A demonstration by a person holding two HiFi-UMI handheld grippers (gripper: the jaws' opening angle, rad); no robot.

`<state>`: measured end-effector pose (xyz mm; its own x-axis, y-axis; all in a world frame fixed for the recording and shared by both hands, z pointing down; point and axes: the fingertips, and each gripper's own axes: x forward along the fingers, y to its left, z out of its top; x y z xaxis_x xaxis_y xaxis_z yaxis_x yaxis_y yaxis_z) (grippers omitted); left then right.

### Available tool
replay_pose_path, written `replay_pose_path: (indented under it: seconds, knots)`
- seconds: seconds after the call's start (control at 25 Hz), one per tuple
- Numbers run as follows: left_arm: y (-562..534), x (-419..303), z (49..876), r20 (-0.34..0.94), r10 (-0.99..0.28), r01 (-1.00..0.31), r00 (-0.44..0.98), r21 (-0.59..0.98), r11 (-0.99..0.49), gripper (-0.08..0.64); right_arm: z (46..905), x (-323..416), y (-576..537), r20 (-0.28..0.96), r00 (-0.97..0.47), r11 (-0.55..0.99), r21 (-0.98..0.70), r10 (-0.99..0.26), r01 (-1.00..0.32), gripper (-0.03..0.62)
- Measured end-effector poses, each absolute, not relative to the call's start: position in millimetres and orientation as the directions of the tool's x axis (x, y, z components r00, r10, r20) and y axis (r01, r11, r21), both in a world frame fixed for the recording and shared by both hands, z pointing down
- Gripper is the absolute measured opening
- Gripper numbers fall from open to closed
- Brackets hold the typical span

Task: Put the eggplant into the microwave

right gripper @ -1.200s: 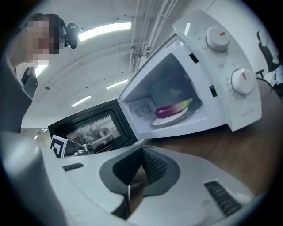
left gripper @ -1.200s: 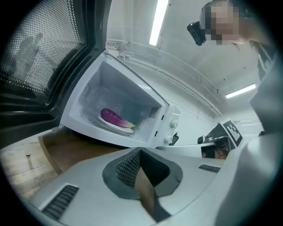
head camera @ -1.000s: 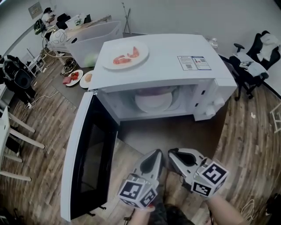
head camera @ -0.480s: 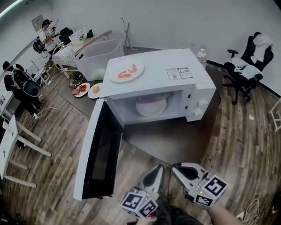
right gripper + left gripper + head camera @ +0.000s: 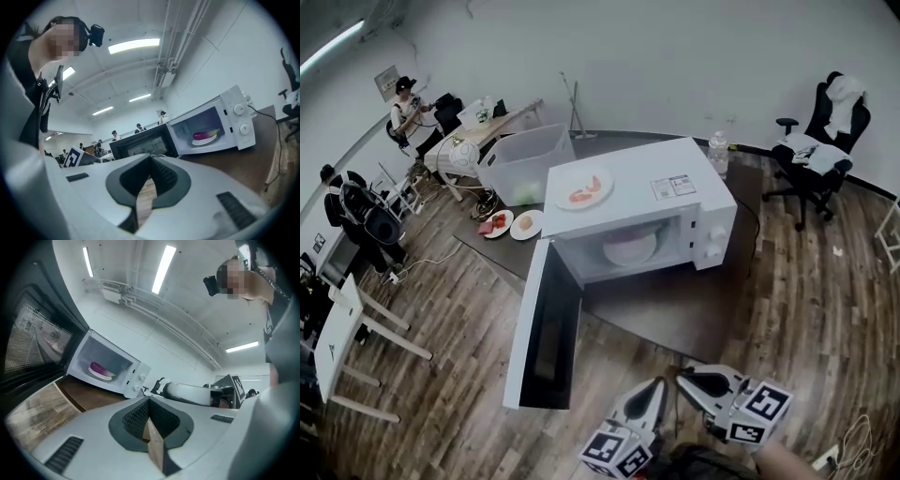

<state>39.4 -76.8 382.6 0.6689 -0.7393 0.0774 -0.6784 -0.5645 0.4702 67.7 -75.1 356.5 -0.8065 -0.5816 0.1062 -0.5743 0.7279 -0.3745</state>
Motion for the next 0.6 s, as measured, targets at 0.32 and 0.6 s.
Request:
replay_pose_path:
  seconds: [0.32,0.6]
  knots:
    - [-44.0,18.6,353.3,0.090,-0.675,-0.652,0.733,0.379,-0.657,0.006,319.6,57.5,-33.2,0.139,-0.727,0.699,-0.202,-0.673,-0.686,0.002]
    - [-19.4,4.7,324.5,0.075,-0.636,-0.618,0.768,0.346,-0.706,0.006,312.5,33.2,12.3,0.165,-0.688,0.666,-0.176,-0.706,-0.725,0.002]
